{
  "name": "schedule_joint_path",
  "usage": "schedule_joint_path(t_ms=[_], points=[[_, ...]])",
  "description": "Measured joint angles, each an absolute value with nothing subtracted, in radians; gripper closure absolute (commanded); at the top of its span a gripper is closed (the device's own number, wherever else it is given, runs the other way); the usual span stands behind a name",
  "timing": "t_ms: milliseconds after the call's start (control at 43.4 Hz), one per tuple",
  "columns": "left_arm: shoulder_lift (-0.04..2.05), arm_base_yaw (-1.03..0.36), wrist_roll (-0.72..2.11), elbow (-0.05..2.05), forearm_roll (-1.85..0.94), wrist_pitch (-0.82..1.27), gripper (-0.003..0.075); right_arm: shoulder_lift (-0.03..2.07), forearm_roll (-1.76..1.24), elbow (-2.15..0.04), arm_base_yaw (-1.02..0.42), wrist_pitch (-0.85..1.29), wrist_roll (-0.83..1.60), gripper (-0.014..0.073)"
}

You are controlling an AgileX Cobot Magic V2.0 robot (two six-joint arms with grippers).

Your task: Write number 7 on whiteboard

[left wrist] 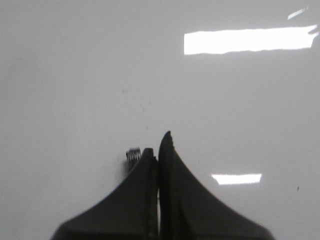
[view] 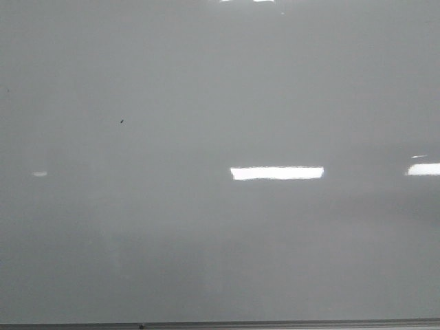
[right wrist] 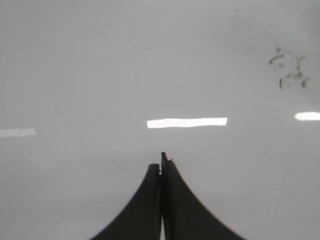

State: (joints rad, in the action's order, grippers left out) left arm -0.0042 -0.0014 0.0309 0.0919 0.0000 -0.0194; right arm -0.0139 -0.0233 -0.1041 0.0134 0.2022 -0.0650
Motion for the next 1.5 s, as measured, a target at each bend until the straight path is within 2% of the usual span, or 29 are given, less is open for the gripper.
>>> schedule_joint_path(t_ms=[276,415,599,645,737,783,899,968,1037,1313,1498], points=[[0.106,-0.001,0.031,0.338,0.014,0.230,0.0741,0.069,-0.023,-0.359,0.013,0.357,-0.065,0.0652],[0.217,-0.001,0.031,0.383,0.014,0.338,0.0741,0.183,-0.028,-0.419,0.013,0.384,-0.065,0.0652],[0.277,-0.001,0.031,0.388,0.016,0.367,0.0731,0.248,-0.038,-0.430,0.013,0.392,-0.065,0.0646],[0.277,-0.001,0.031,0.388,0.018,0.367,0.0703,0.252,-0.038,-0.430,0.013,0.394,-0.065,0.0627],[0.279,-0.001,0.031,0.388,0.018,0.367,0.0573,0.254,-0.038,-0.430,0.013,0.399,-0.065,0.0520],[0.279,-0.001,0.031,0.388,0.018,0.367,0.0486,0.254,-0.038,-0.430,0.013,0.399,-0.065,0.0441],[0.281,-0.001,0.031,0.388,0.018,0.371,0.0216,0.254,-0.038,-0.430,0.013,0.400,-0.065,0.0165],[0.281,-0.001,0.031,0.388,0.018,0.374,0.0129,0.254,-0.038,-0.430,0.013,0.400,-0.065,0.0057],[0.281,-0.001,0.031,0.388,0.018,0.375,0.0113,0.254,-0.038,-0.430,0.013,0.400,-0.065,0.0008],[0.304,-0.001,0.031,0.390,0.018,0.359,0.0114,0.254,-0.038,-0.430,0.013,0.400,-0.065,0.0005],[0.483,-0.001,-0.008,0.403,0.018,0.393,0.0114,0.254,-0.038,-0.430,0.013,0.400,-0.065,0.0005]])
